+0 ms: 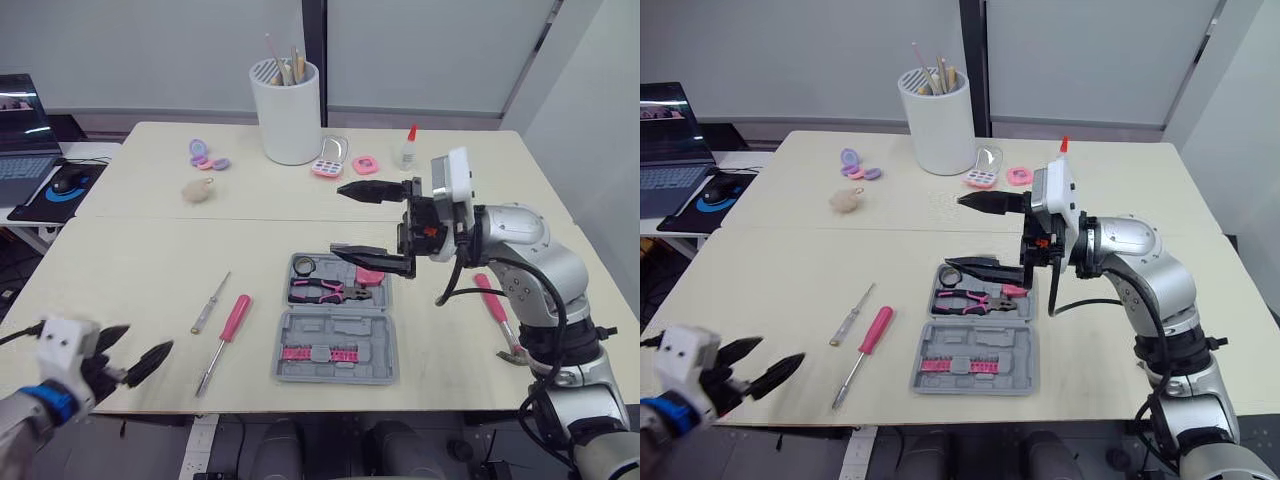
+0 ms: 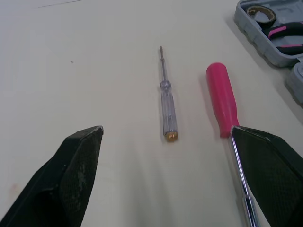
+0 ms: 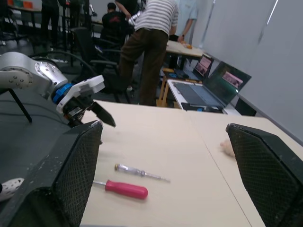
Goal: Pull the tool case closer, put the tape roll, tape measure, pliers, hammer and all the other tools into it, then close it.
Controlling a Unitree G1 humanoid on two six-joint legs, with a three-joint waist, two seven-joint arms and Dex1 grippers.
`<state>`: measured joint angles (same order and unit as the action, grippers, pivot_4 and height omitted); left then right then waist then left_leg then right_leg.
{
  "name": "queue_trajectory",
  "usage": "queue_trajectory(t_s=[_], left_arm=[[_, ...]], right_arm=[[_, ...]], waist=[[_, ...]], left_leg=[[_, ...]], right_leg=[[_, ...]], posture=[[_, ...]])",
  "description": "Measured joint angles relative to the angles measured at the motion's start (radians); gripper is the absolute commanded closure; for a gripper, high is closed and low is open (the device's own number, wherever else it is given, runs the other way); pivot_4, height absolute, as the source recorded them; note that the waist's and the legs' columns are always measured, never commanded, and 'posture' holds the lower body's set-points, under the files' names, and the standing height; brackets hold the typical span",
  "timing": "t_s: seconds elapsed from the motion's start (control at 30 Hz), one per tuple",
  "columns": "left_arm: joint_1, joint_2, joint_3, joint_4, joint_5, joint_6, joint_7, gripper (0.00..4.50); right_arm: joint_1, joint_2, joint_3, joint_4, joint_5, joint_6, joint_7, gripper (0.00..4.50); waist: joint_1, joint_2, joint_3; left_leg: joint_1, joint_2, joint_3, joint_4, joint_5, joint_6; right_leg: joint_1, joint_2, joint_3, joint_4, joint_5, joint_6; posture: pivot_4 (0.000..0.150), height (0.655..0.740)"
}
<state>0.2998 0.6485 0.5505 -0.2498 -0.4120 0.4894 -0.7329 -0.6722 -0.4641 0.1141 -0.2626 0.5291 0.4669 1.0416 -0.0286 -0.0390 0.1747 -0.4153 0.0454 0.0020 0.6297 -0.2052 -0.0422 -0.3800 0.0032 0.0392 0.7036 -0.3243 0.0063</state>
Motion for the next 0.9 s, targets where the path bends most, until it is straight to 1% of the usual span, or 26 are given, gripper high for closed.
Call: queue_trajectory(t_s=[0.1, 0.27, 0.43, 0.57, 0.83, 0.9], left_arm=[[-0.117, -0.029, -0.084, 0.082, 0.061, -0.002, 0.089, 0.0], [-0.218, -0.069, -0.201, 0.19, 0.132, -0.016, 0.16, 0.0], [-0.277, -0.104, -0.272, 0.261, 0.172, -0.027, 0.207, 0.0], [-0.31, -0.108, -0.309, 0.311, 0.195, -0.039, 0.229, 0.0], [-0.334, -0.119, -0.322, 0.34, 0.212, -0.068, 0.247, 0.0], [-0.335, -0.122, -0.323, 0.34, 0.214, -0.068, 0.25, 0.38]], right_arm=[[0.019, -0.013, 0.0, -0.012, -0.001, 0.004, -0.016, 0.06], [0.025, -0.033, -0.001, -0.019, -0.004, 0.012, -0.042, 0.06], [0.03, -0.05, -0.002, -0.03, -0.013, 0.022, -0.059, 0.06], [0.035, -0.064, -0.004, -0.049, -0.012, 0.033, -0.065, 0.06], [0.035, -0.072, -0.004, -0.067, -0.008, 0.047, -0.082, 0.06], [0.035, -0.072, -0.004, -0.068, -0.006, 0.049, -0.084, 0.0]], waist=[[-0.005, 0.0, 0.0], [-0.007, 0.0, 0.0], [-0.003, 0.0, 0.0], [-0.003, 0.0, 0.0], [-0.003, 0.0, 0.0], [-0.002, 0.0, 0.0]], left_leg=[[0.0, 0.0, 0.0, 0.0, 0.0, 0.0], [0.0, 0.0, 0.0, -0.001, 0.0, 0.0], [-0.001, 0.0, 0.0, 0.0, 0.0, 0.0], [-0.001, 0.0, 0.0, 0.0, 0.0, 0.0], [-0.001, 0.0, 0.0, 0.0, 0.0, 0.0], [-0.001, 0.0, 0.0, 0.0, 0.0, 0.0]], right_leg=[[0.0, 0.001, 0.0, 0.0, 0.0, 0.0], [-0.001, 0.001, 0.001, 0.0, 0.0, 0.0], [-0.001, 0.001, 0.001, 0.0, 0.0, 0.0], [-0.001, 0.001, 0.001, 0.0, 0.0, 0.0], [0.0, 0.001, 0.001, 0.0, 0.0, 0.0], [0.0, 0.001, 0.001, 0.0, 0.0, 0.0]], posture=[[0.15, 0.74], [0.15, 0.74], [0.15, 0.74], [0.15, 0.74], [0.15, 0.74], [0.15, 0.74]])
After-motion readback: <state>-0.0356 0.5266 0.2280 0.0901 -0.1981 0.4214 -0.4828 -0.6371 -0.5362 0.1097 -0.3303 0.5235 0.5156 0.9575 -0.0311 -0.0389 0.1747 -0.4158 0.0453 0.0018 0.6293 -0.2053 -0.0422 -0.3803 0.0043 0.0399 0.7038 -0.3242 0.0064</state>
